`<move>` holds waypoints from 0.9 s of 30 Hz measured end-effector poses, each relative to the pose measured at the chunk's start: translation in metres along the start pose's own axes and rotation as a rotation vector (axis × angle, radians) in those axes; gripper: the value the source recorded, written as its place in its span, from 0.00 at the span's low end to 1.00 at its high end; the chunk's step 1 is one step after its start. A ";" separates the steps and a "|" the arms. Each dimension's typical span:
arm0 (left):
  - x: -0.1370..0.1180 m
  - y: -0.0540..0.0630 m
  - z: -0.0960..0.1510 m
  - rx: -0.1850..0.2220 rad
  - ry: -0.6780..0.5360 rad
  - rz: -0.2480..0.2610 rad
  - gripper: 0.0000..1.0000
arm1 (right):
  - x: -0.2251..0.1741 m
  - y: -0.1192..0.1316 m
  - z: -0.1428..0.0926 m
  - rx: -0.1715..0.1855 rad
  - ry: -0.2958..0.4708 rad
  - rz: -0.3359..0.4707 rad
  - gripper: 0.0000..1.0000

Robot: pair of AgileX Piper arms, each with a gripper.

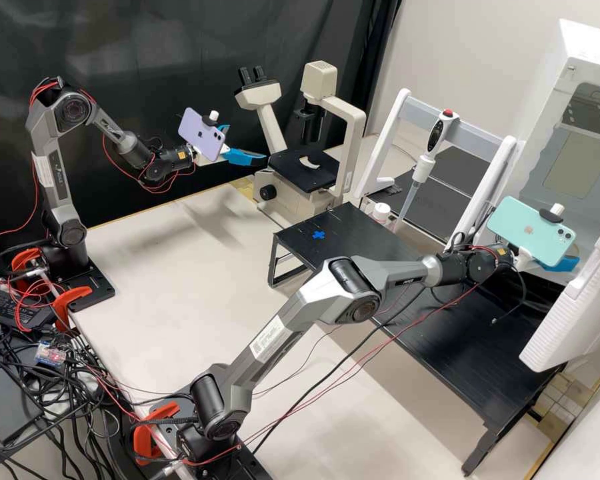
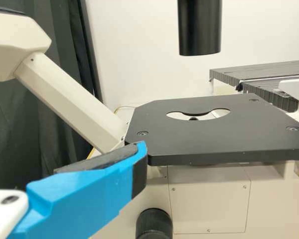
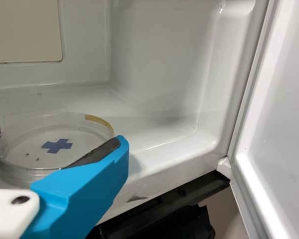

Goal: Move the petri dish to the incubator

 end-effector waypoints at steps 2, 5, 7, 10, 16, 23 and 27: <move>0.000 0.000 0.000 0.000 0.000 0.000 1.00 | -0.001 -0.003 0.003 0.003 0.000 -0.004 1.00; 0.000 0.000 0.000 0.000 0.000 0.000 1.00 | -0.004 -0.005 0.004 0.002 -0.005 -0.004 1.00; 0.000 0.000 0.000 0.000 0.000 0.000 1.00 | -0.008 -0.005 0.004 0.007 -0.001 -0.001 1.00; 0.000 0.000 0.000 0.000 0.000 0.000 1.00 | -0.016 -0.003 0.002 0.002 0.013 0.011 1.00; 0.000 0.000 0.000 0.000 0.000 0.000 1.00 | -0.039 0.005 0.008 -0.003 0.004 0.040 1.00; 0.000 0.000 0.000 0.000 0.000 0.000 1.00 | -0.087 0.021 0.014 0.015 0.041 0.132 1.00; 0.000 0.000 0.000 0.000 0.000 0.000 1.00 | -0.121 0.025 0.014 0.016 0.100 0.192 1.00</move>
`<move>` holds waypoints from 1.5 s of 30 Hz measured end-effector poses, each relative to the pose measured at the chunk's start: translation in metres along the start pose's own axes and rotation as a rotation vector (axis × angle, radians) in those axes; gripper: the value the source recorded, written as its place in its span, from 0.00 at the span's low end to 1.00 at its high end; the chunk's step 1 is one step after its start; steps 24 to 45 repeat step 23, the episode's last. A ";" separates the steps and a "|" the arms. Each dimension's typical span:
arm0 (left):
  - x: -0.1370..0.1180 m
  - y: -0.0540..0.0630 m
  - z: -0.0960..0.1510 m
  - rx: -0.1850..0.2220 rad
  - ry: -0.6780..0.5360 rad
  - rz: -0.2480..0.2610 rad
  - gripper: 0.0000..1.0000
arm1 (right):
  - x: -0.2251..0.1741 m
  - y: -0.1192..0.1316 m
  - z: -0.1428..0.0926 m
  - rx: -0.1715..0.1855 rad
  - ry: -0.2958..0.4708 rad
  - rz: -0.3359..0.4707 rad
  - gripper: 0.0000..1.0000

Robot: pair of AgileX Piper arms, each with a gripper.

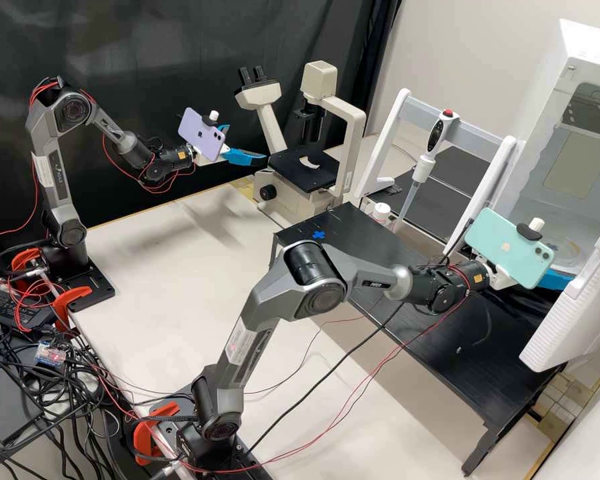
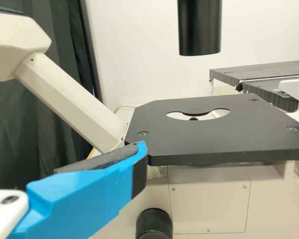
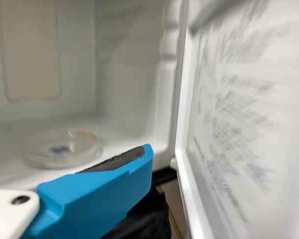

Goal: Move the petri dish to the incubator

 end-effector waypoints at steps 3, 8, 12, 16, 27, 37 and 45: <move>0.000 0.000 0.000 0.000 0.000 0.000 1.00 | -0.033 0.008 -0.008 0.002 0.056 0.045 1.00; 0.000 0.000 0.000 0.000 0.000 0.000 1.00 | -0.099 0.010 -0.020 0.034 0.145 0.105 1.00; 0.000 0.000 0.000 0.000 0.000 0.000 1.00 | -0.149 0.009 -0.037 0.058 0.235 0.141 1.00; 0.000 0.000 0.000 0.000 0.000 0.000 1.00 | -0.199 -0.002 -0.061 0.096 0.346 0.185 1.00; 0.000 0.000 0.000 0.000 0.000 0.000 1.00 | -0.272 -0.030 -0.085 0.190 0.528 0.148 1.00; 0.000 0.000 0.000 0.000 0.000 0.000 1.00 | -0.272 -0.030 -0.085 0.190 0.528 0.148 1.00; 0.000 0.000 0.000 0.000 0.000 0.000 1.00 | -0.272 -0.030 -0.085 0.190 0.528 0.148 1.00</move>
